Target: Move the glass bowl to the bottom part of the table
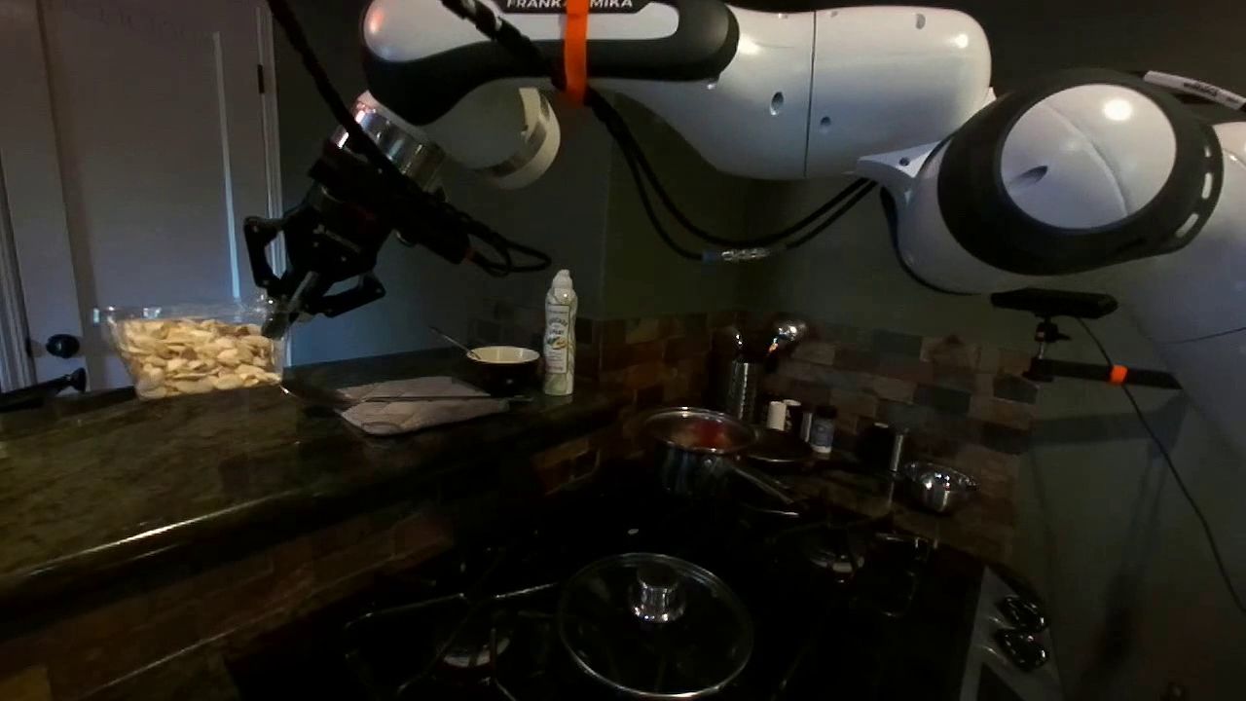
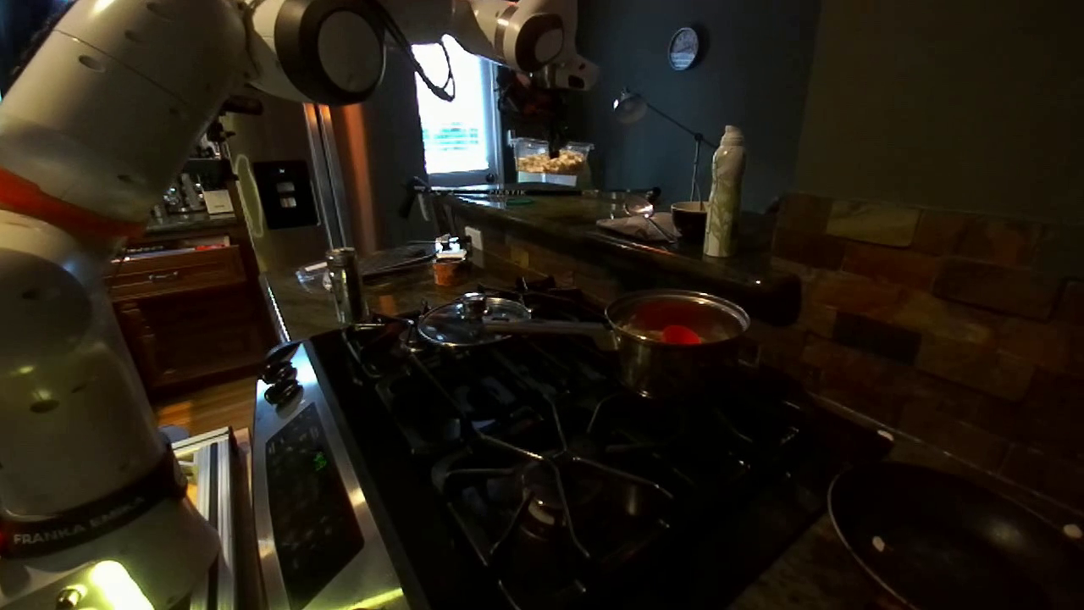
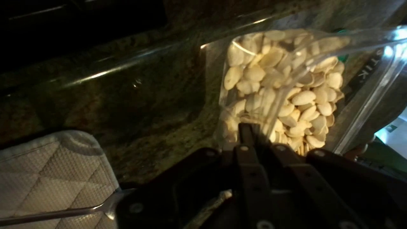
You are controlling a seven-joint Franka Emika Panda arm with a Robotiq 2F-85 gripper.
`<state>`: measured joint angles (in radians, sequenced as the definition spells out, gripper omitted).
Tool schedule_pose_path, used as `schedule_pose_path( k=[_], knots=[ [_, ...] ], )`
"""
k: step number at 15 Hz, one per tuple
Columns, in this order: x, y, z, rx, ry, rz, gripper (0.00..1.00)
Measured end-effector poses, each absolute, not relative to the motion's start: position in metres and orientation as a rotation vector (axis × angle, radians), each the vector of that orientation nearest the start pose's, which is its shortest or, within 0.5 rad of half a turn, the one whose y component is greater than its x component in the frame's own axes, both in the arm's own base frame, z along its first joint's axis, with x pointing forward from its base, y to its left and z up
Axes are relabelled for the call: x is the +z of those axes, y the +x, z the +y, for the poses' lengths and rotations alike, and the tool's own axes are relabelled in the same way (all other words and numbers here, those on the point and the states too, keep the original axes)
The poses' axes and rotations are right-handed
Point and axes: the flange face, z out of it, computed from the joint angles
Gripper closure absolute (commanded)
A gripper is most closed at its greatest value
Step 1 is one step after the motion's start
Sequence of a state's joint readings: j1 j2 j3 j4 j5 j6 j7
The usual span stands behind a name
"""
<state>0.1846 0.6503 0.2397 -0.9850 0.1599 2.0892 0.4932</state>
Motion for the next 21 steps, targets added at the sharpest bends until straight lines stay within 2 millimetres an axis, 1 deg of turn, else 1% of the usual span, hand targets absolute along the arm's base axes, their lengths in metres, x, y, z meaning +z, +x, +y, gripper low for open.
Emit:
schedule_pose_path(
  k=[2, 4, 5, 7, 10, 12, 15, 18, 19, 21],
  knots=[
    [0.559, 0.706, 0.27, -0.379, -2.6, 0.253, 0.99],
    [0.569, 0.69, 0.279, -0.378, -2.57, 0.248, 0.99],
    [0.571, 0.682, 0.283, -0.381, -2.556, 0.248, 0.99],
    [0.569, 0.667, 0.289, -0.388, -2.537, 0.257, 0.99],
    [0.556, 0.65, 0.287, -0.398, -2.518, 0.285, 0.99],
    [0.545, 0.639, 0.279, -0.394, -2.51, 0.292, 0.99],
    [0.525, 0.619, 0.261, -0.366, -2.505, 0.286, 0.99],
    [0.507, 0.592, 0.243, -0.341, -2.505, 0.273, 0.99],
    [0.5, 0.582, 0.238, -0.333, -2.506, 0.275, 0.96],
    [0.484, 0.561, 0.229, -0.306, -2.515, 0.283, 0.96]
  ],
)
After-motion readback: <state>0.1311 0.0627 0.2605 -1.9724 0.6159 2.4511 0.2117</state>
